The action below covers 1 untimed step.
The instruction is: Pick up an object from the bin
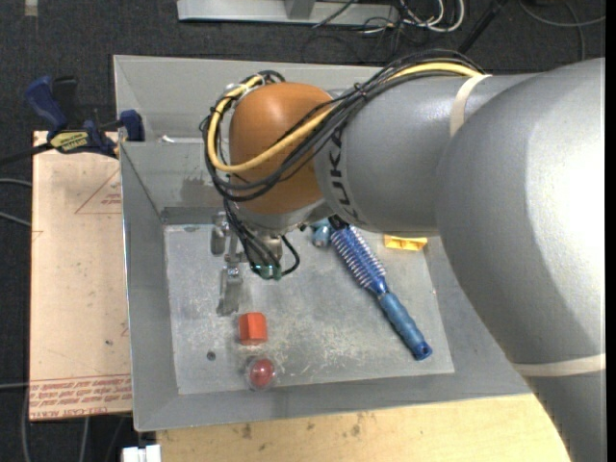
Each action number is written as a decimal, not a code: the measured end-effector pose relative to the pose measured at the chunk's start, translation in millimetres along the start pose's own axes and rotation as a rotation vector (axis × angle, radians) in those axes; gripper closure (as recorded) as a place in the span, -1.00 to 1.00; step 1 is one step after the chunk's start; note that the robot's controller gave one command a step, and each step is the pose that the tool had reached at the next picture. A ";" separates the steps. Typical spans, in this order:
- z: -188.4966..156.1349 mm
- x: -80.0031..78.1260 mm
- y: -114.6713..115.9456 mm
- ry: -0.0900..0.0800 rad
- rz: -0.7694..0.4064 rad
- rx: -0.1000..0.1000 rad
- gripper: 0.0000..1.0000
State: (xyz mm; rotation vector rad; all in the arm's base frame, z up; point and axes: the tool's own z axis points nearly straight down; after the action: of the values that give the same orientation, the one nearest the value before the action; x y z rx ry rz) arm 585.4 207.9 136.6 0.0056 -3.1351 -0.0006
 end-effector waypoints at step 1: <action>6.8 84.9 -53.4 0.000 -0.141 0.002 -1.00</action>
Offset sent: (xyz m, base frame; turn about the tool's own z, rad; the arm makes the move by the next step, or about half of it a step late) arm -0.0822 -0.0520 -0.0050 -0.1435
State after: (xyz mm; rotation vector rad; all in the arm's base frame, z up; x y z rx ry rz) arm 500.6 154.2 130.3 0.2271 -3.1268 0.0025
